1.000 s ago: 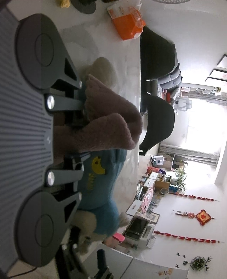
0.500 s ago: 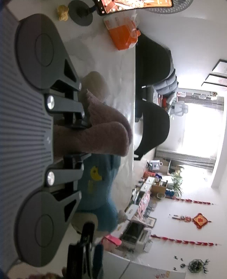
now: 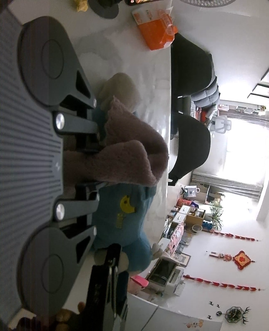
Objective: Organize soft objects
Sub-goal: 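Wipe the plush back with the towel in the left gripper while the right gripper holds the plush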
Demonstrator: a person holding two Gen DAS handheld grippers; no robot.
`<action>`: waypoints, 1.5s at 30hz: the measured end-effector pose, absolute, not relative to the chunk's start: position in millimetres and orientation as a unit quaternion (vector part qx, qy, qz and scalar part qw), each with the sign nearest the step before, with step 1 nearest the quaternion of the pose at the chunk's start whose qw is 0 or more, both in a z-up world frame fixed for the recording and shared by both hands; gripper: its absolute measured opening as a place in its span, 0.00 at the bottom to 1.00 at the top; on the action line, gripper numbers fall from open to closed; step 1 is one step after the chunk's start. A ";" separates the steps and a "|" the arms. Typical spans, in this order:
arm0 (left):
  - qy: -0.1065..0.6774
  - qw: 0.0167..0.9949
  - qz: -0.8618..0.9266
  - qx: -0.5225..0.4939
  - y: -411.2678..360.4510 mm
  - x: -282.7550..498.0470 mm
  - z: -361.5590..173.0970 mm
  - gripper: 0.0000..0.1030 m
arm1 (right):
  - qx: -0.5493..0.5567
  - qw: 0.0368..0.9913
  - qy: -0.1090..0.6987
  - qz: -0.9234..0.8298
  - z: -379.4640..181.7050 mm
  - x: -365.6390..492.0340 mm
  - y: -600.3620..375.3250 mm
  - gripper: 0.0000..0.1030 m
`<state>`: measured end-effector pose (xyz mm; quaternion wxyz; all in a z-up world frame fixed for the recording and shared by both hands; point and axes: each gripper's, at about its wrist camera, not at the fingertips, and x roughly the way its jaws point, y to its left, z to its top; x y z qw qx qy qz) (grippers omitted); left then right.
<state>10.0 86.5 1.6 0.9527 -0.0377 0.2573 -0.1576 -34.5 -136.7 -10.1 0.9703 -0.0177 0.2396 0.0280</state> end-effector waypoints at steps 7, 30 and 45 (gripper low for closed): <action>0.241 0.957 -0.158 -0.035 86.5 15.3 12.0 0.21 | -0.005 0.971 0.239 0.026 -11.0 -22.1 -131.9 0.86; 0.275 0.959 -0.068 -0.020 118.9 1.7 -0.9 0.20 | 0.023 0.970 0.237 0.041 -13.9 -26.9 -139.3 0.91; 0.284 0.942 -0.169 -0.063 86.2 13.1 -10.7 0.20 | 0.024 0.970 0.241 0.040 -14.1 -26.6 -140.9 0.95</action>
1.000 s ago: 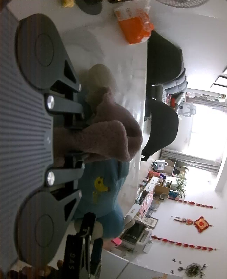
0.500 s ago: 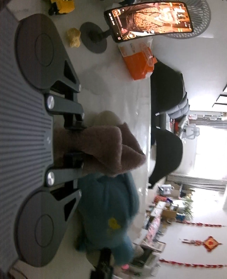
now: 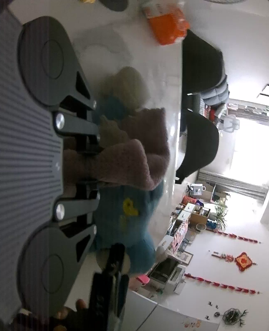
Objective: Organize soft objects
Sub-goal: 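Wipe the plush back with the towel in the left gripper while the right gripper holds the plush, then release the plush and grasp the towel beside the left gripper with the right gripper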
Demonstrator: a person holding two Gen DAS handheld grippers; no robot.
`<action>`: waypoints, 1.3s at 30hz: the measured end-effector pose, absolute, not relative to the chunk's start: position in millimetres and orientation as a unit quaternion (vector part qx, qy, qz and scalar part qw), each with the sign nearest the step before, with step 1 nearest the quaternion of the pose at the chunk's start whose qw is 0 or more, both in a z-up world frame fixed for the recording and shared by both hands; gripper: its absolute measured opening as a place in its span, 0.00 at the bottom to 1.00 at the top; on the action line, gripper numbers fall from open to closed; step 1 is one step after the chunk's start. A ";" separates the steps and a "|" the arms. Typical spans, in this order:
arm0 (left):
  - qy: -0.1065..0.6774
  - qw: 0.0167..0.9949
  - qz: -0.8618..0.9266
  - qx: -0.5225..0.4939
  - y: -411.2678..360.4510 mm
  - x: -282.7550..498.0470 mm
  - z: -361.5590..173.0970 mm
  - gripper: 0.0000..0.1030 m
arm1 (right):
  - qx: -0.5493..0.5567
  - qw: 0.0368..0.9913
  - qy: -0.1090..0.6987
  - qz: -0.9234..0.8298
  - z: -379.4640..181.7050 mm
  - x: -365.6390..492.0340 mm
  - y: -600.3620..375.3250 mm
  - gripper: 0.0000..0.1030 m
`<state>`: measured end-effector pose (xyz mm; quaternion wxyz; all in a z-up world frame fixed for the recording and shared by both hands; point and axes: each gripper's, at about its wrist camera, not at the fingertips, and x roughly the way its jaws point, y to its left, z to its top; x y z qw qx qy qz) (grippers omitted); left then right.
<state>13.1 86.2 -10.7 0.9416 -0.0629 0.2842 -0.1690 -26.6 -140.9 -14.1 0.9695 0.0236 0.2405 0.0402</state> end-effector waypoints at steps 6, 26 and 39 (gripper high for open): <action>0.292 0.943 -0.143 -0.069 107.5 9.8 -13.9 0.20 | 0.017 0.970 0.240 0.037 -15.5 -24.3 -138.2 0.97; 0.220 0.859 -0.415 -0.206 134.5 -28.8 -5.7 0.19 | 0.203 0.893 0.225 0.333 3.7 -36.8 -149.7 0.83; 0.154 0.828 -0.502 -0.198 121.6 -56.7 4.1 0.68 | 0.331 0.797 0.246 0.442 6.2 -24.4 -170.1 0.35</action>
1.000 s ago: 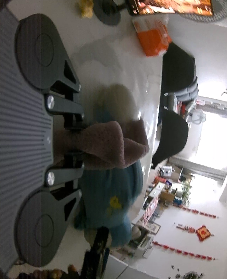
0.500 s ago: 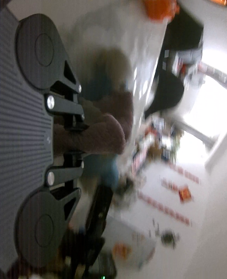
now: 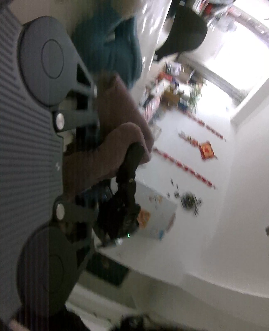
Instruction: Organize soft objects
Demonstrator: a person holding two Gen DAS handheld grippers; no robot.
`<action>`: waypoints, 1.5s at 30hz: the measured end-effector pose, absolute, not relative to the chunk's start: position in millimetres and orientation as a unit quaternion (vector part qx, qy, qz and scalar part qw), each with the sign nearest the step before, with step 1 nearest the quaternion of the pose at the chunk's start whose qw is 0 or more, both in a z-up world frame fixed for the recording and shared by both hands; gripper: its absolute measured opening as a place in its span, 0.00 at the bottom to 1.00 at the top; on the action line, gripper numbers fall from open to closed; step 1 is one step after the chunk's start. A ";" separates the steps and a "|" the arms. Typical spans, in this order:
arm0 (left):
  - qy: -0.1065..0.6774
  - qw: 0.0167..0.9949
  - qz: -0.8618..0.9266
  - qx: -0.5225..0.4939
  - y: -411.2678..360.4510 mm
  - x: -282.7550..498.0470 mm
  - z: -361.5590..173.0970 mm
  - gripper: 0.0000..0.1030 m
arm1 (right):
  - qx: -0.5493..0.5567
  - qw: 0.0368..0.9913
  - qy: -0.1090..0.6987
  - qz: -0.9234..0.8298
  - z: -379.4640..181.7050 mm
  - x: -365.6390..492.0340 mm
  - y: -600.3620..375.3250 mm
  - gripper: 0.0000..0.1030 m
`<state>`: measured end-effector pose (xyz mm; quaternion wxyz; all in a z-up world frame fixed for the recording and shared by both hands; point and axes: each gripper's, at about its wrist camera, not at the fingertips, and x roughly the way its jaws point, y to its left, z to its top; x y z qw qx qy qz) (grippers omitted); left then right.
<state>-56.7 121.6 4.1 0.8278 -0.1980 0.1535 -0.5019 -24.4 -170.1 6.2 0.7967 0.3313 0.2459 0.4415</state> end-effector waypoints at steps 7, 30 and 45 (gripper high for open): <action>0.172 0.894 -0.403 -0.089 105.0 -62.6 21.3 0.86 | 0.225 0.911 0.260 0.226 13.2 -27.5 -154.1 0.33; 0.262 0.927 -0.268 -0.020 94.8 -45.8 7.1 0.27 | 0.340 0.835 0.303 0.310 -10.2 -17.4 -143.0 0.33; 0.264 0.936 -0.232 -0.019 94.1 -32.0 3.9 0.16 | 0.419 0.799 0.318 0.292 -30.2 -6.5 -168.3 0.50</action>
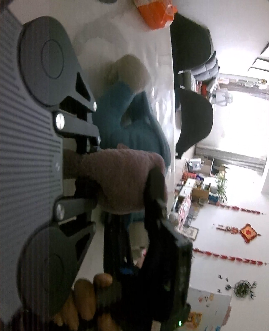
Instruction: Organize soft objects
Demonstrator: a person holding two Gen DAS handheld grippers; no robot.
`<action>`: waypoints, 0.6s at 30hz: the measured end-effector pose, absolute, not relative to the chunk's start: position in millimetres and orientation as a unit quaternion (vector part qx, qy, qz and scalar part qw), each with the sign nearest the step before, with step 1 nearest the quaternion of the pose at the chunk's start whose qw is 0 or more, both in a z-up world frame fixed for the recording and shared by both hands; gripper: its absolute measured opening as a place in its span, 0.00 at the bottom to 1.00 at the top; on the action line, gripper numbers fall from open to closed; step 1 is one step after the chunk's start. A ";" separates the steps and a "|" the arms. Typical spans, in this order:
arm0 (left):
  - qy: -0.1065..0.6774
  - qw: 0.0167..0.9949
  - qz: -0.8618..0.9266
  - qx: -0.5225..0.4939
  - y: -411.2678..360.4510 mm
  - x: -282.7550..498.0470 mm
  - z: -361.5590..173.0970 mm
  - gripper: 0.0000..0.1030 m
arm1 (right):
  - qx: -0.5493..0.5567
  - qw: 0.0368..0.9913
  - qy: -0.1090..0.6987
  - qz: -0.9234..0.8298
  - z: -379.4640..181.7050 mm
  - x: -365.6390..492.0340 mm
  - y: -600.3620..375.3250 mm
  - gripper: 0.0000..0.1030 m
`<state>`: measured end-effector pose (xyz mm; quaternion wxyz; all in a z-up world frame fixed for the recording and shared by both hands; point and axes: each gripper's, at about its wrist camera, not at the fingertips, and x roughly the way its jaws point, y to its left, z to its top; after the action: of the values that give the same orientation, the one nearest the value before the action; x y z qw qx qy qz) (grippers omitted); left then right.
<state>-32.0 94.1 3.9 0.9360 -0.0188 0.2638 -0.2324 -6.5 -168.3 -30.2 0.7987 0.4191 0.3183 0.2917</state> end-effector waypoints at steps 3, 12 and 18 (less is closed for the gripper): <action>0.261 0.938 -0.226 -0.018 98.7 -27.2 10.7 0.15 | 0.398 0.818 0.307 0.279 -24.4 -9.6 -171.1 0.63; 0.274 0.934 -0.229 -0.027 89.2 -7.3 7.1 0.15 | 0.366 0.858 0.275 0.233 -15.3 -14.6 -181.9 0.72; 0.287 0.932 -0.218 -0.037 96.9 -6.3 0.6 0.14 | 0.366 0.873 0.267 0.183 -20.6 -14.7 -198.3 0.73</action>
<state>-6.3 96.9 0.6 0.9319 -0.0370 0.2872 -0.2185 -14.7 -198.3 -20.6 0.8726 0.3655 0.2674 0.1831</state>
